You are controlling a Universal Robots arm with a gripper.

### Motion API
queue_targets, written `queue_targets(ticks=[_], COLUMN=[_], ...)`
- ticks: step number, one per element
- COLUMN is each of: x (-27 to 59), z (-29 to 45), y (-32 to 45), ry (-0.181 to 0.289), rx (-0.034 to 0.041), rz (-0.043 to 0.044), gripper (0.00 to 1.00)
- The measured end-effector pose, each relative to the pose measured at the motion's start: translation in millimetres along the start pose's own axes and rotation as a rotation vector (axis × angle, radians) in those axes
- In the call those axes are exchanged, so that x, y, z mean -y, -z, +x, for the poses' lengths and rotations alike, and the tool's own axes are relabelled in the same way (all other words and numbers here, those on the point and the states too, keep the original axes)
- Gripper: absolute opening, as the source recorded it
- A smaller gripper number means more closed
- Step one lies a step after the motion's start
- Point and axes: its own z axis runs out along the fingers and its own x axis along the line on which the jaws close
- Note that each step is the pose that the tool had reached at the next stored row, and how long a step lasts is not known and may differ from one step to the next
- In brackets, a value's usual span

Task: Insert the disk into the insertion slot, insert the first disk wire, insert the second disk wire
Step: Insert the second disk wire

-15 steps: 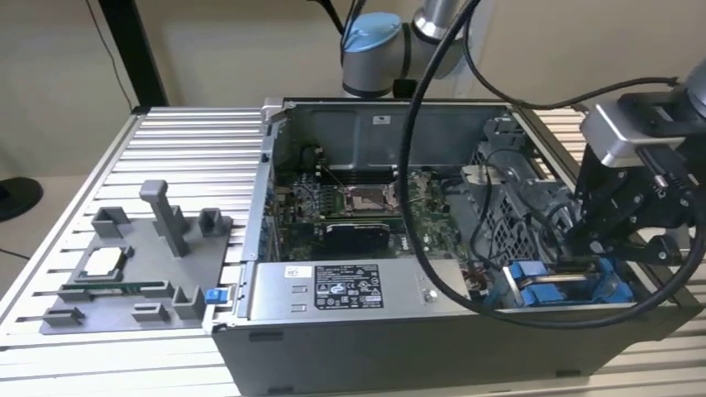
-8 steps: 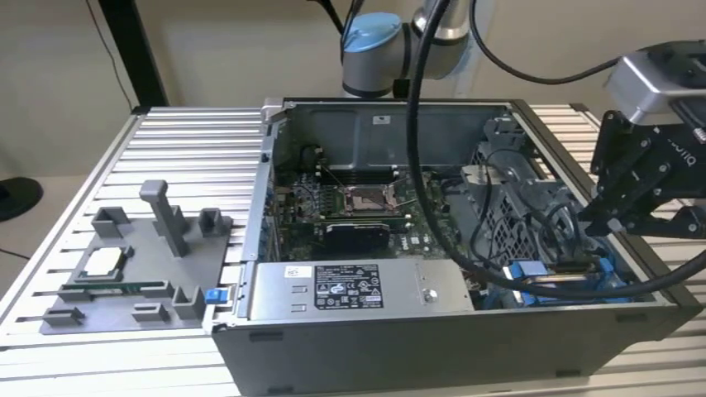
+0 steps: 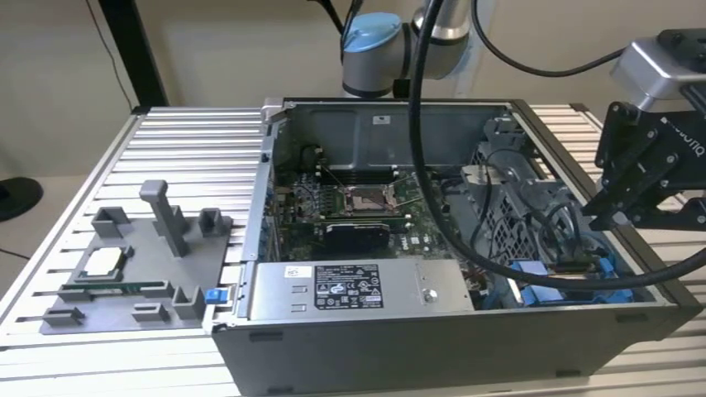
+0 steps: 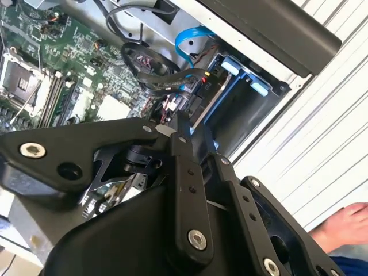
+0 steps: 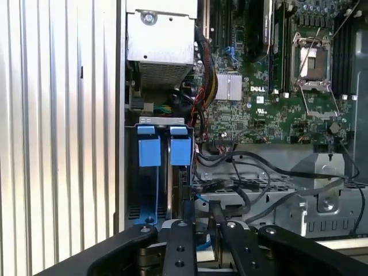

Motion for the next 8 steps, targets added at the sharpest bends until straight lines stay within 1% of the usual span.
queue_targets(ticks=[8], x=[0.0], z=[0.0], y=[0.0], ry=[0.0], rx=[-0.0001], rz=[-0.0011], gripper=[1.0])
